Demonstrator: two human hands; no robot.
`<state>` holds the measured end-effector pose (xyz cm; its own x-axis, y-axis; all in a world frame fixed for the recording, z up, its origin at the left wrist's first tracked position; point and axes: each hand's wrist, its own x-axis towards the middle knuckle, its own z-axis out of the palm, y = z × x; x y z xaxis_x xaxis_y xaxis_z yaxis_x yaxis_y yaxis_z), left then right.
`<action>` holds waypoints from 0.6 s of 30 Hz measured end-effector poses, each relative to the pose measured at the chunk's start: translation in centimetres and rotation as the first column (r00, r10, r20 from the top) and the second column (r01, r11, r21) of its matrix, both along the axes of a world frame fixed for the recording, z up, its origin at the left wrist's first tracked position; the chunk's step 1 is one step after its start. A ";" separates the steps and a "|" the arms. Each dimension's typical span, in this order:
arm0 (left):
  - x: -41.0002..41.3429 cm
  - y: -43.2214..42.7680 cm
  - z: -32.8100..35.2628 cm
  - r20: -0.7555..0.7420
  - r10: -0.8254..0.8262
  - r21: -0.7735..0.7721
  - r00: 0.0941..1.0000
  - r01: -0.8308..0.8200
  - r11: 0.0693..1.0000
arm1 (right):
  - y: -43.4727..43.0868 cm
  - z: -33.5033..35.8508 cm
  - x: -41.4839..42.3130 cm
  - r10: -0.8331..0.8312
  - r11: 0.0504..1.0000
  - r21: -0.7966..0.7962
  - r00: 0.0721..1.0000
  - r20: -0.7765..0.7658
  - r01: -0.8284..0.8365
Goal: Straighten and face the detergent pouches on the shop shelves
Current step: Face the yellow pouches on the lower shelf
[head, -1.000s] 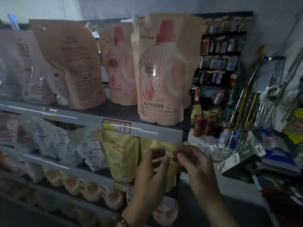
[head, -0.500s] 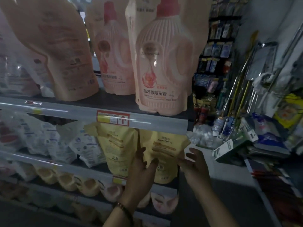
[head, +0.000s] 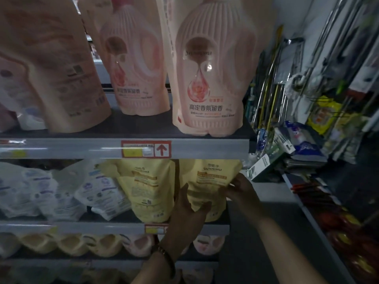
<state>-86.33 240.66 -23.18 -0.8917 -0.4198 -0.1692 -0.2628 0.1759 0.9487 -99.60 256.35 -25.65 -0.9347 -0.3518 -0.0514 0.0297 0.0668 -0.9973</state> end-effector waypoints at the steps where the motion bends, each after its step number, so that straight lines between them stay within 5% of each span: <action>1: 0.0 0.1 -0.5 -0.009 -0.012 0.007 1.000 0.012 1.000 | 0.2 0.1 -0.1 0.028 1.000 0.009 1.000 -0.008 -0.028; 6: -0.2 0.6 -1.3 -0.065 -0.037 0.021 0.997 0.038 0.999 | 0.7 0.5 -0.7 0.135 0.988 0.075 0.990 -0.037 -0.132; 18: 0.2 2.7 -2.6 -0.027 -0.047 -0.083 0.999 0.045 0.996 | 0.7 -0.5 -1.7 0.123 0.982 0.163 0.979 -0.160 -0.096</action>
<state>-86.10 243.39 -25.82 -0.9143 -0.3898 -0.1098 -0.2255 0.2648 0.9376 -101.31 257.04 -26.13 -0.8906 -0.4528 0.0427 -0.1544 0.2126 -0.9649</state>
